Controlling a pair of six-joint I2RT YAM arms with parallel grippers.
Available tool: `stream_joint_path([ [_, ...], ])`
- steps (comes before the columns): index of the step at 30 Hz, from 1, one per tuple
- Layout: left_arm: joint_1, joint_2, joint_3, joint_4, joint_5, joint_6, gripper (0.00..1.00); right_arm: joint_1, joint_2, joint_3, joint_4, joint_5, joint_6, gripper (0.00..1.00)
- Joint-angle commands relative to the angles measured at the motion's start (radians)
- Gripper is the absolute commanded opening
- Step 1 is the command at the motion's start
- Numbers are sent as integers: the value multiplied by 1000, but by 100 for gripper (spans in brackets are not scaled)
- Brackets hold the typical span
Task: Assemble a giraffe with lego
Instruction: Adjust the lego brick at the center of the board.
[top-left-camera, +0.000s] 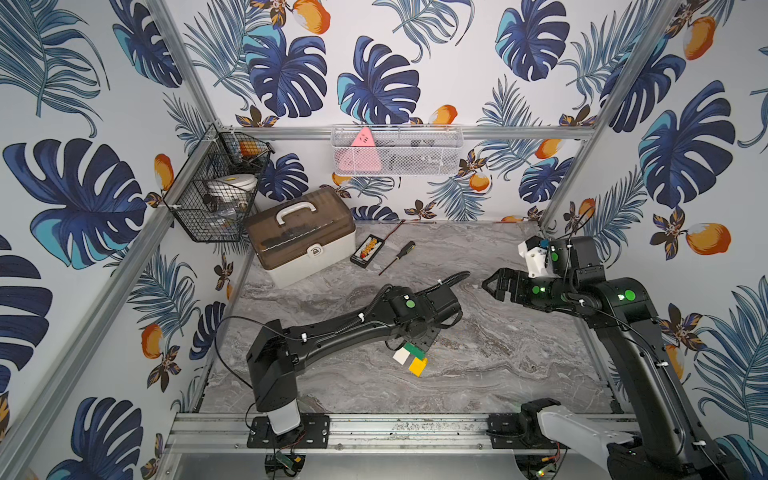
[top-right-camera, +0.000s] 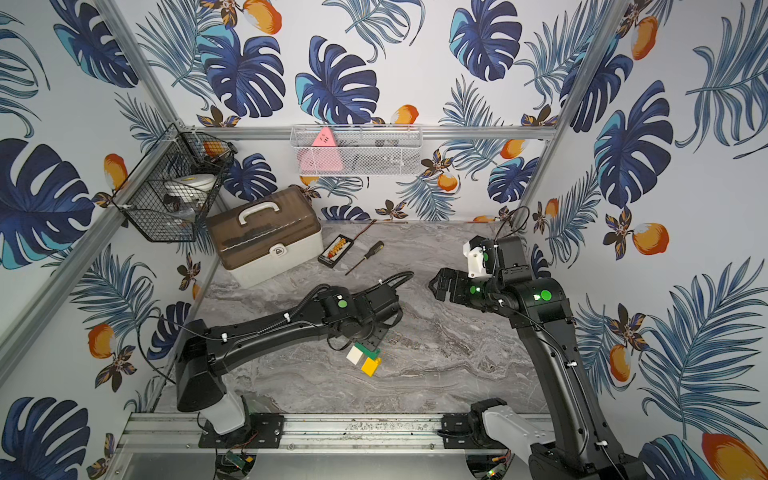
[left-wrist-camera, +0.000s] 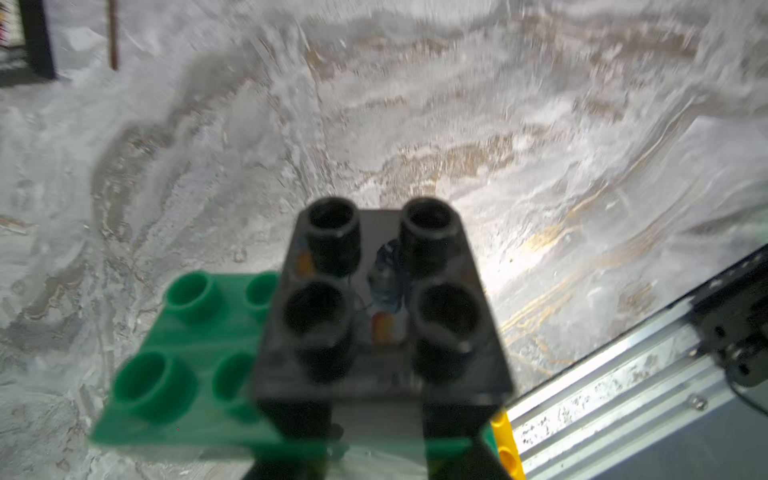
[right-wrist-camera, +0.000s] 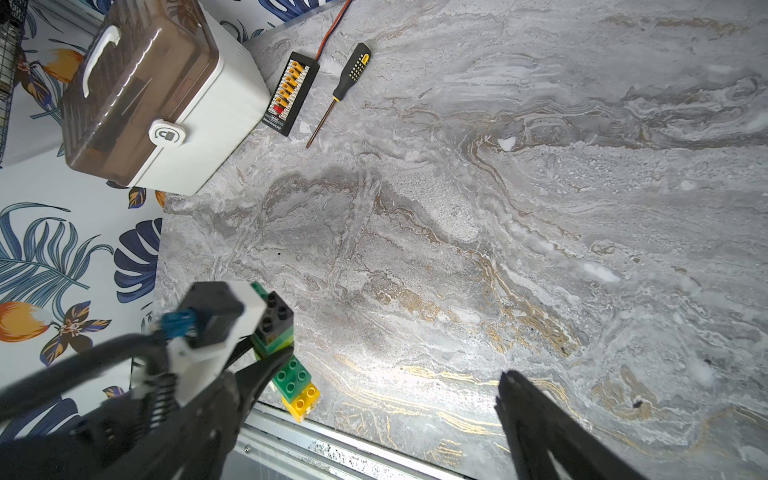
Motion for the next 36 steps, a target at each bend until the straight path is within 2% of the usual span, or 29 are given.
stream_joint_path([
  [1, 11, 51, -4, -81, 111, 70, 0, 0, -18, -9, -12, 8, 12, 100],
  [6, 20, 158, -13, -102, 194, 137, 0, 0, -48, -2, -39, 23, 4, 100],
  [15, 74, 282, -25, -51, 245, 186, 0, -2, -75, 41, -84, 51, -16, 100],
  [19, 96, 322, -36, -27, 287, 204, 6, -2, -70, 63, -96, 76, -38, 100],
  [21, 103, 335, -40, -25, 288, 203, 13, -2, -69, 67, -94, 81, -42, 100],
  [23, 106, 339, -43, -25, 288, 200, 32, -2, -70, 66, -91, 84, -44, 100],
  [31, 115, 275, -63, -28, 292, 168, 78, -2, -49, 75, -72, 95, -59, 100],
  [33, 115, 249, -66, -38, 288, 156, 85, -2, -39, 88, -72, 101, -66, 100],
  [36, 115, 188, -71, -70, 265, 135, 86, -2, -35, 95, -71, 108, -76, 100],
])
